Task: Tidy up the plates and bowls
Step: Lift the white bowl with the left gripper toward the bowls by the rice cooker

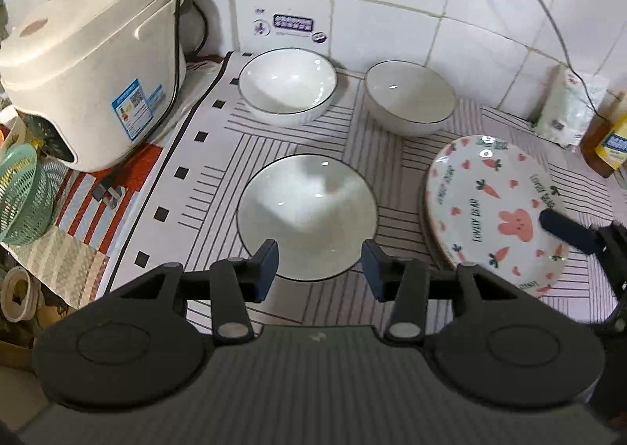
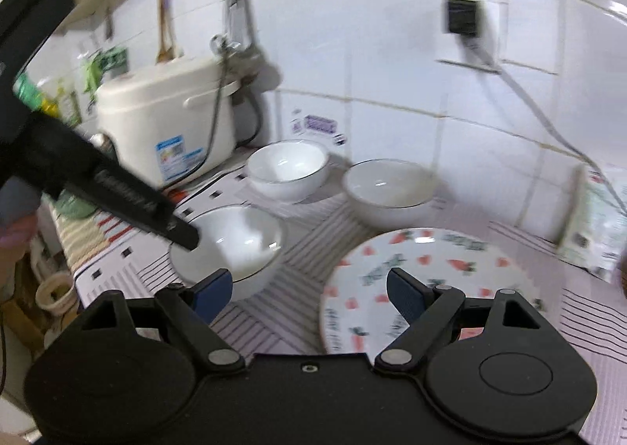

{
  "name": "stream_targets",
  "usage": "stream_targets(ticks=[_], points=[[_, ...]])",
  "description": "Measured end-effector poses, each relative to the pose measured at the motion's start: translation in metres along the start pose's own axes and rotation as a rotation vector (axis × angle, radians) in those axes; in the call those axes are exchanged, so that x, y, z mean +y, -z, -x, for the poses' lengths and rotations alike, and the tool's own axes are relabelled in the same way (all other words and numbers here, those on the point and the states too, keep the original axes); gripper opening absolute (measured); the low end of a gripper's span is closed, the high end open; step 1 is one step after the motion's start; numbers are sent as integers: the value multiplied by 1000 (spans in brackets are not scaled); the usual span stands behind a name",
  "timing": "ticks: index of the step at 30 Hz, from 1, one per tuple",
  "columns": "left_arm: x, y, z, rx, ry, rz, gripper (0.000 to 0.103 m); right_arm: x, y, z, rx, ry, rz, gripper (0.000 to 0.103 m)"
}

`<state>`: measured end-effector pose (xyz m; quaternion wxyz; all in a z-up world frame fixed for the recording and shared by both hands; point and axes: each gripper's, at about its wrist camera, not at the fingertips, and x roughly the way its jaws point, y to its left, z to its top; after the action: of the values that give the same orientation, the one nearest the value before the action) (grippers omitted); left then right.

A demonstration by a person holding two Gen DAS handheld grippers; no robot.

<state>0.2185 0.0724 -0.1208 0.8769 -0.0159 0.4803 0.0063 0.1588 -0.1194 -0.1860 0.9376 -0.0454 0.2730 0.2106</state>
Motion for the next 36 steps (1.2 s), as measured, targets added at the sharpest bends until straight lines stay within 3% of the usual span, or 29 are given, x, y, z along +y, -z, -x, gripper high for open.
stream_targets(ticks=[12,17,21,26,32,36], points=[[-32,-12,20,-35,39,-42,50,-59,-16,35,-77,50,-198,89],[-42,-23,15,-52,72,-43,50,-72,-24,31,-91,78,-200,89],[-49,-33,2,-62,59,-20,50,-70,-31,26,-99,126,-127,89],[-47,-46,-28,-45,54,36,53,-68,-34,4,-107,135,-82,89],[-40,-66,-73,-48,65,124,53,-88,-40,-39,-83,160,-167,85],[-35,-82,-99,-62,46,178,51,-102,-48,-69,-59,120,-257,81]])
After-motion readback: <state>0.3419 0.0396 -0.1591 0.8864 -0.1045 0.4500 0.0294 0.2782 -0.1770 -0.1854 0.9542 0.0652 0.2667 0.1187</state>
